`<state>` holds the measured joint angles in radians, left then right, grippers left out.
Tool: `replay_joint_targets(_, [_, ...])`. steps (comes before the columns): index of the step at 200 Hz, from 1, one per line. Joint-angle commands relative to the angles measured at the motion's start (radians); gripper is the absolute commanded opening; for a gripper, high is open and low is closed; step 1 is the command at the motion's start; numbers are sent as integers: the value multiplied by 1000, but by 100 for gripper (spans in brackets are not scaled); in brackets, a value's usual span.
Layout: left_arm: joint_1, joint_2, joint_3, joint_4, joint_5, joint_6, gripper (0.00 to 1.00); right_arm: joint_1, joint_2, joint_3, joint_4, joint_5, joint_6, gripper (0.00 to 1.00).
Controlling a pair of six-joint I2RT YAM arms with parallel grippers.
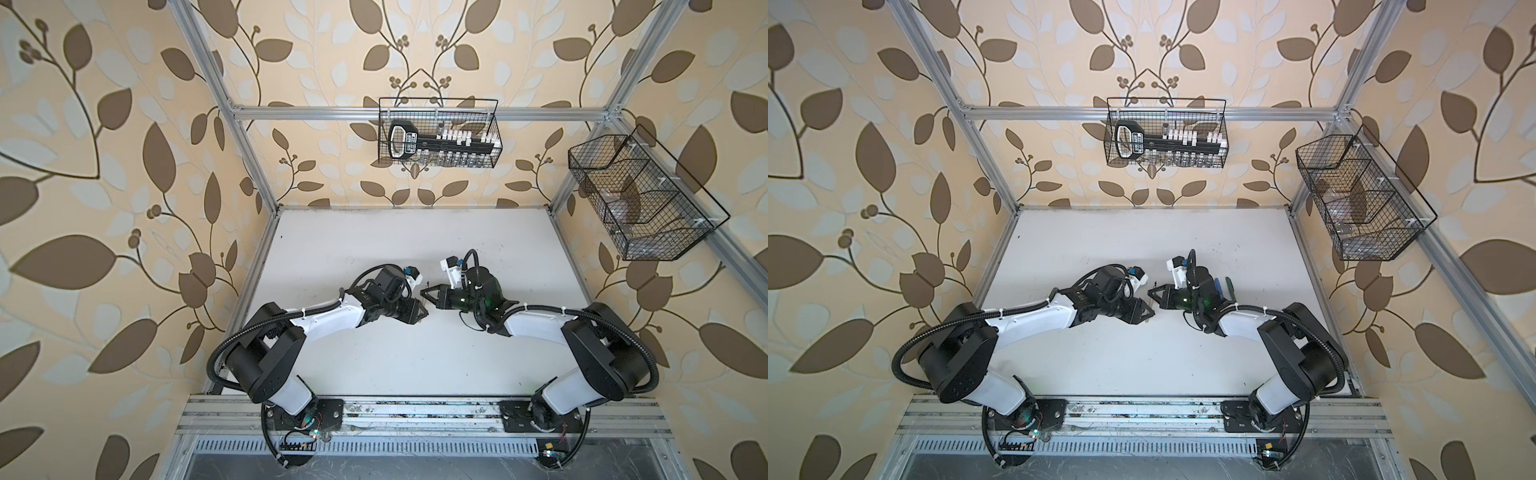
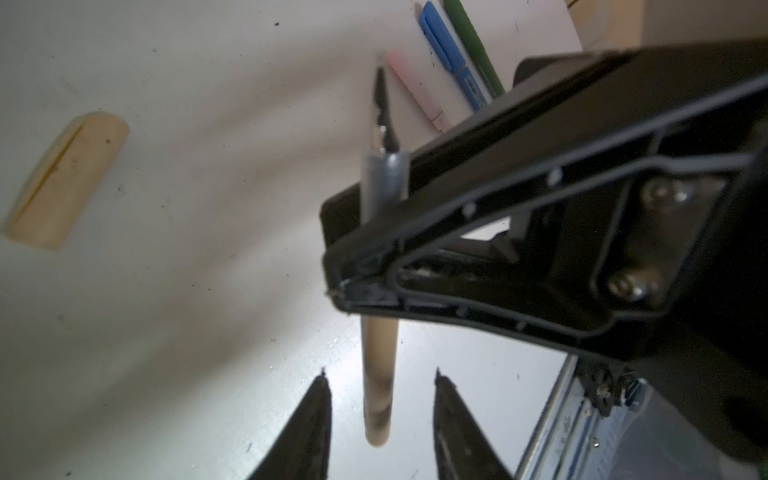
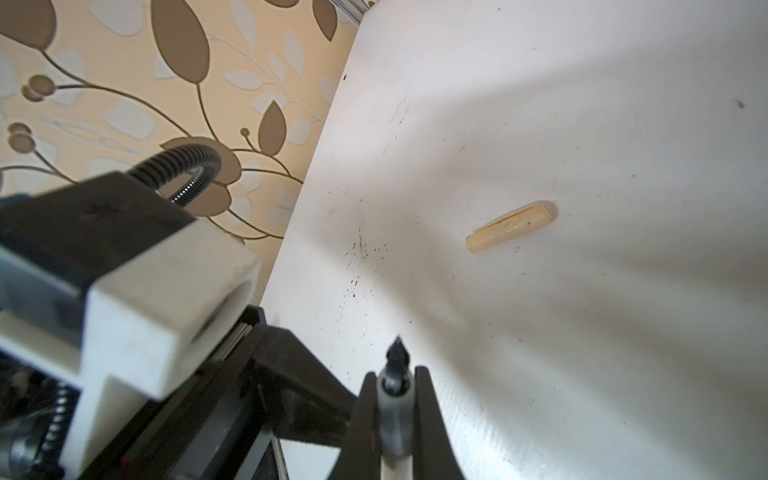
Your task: Insert the pens into the pen caps
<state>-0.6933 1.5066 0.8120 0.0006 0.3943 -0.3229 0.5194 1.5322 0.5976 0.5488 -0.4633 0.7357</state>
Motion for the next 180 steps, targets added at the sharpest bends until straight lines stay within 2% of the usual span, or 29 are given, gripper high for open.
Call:
replay_joint_targets(1, [21, -102, -57, 132, 3, -54, 60, -25, -97, -61, 25, -5, -17, 0])
replay_joint_targets(22, [67, -131, -110, 229, 80, -103, 65, -57, -200, -127, 20, -16, -32, 0])
replay_joint_targets(49, [85, -139, -144, 334, 155, -147, 71, -79, -323, -170, -24, -4, -53, 0])
replay_joint_targets(82, [82, -98, -117, 351, 205, -149, 72, -58, -389, -170, -12, 9, -45, 0])
replay_joint_targets(116, [62, -75, -99, 379, 258, -151, 71, -20, -393, -167, 38, 61, -28, 0])
replay_joint_targets(154, [54, -77, -86, 375, 284, -146, 70, 5, -332, -159, 122, 57, 10, 0])
replay_joint_targets(180, [52, -89, -85, 374, 300, -149, 66, 21, -298, -154, 172, 54, 30, 0])
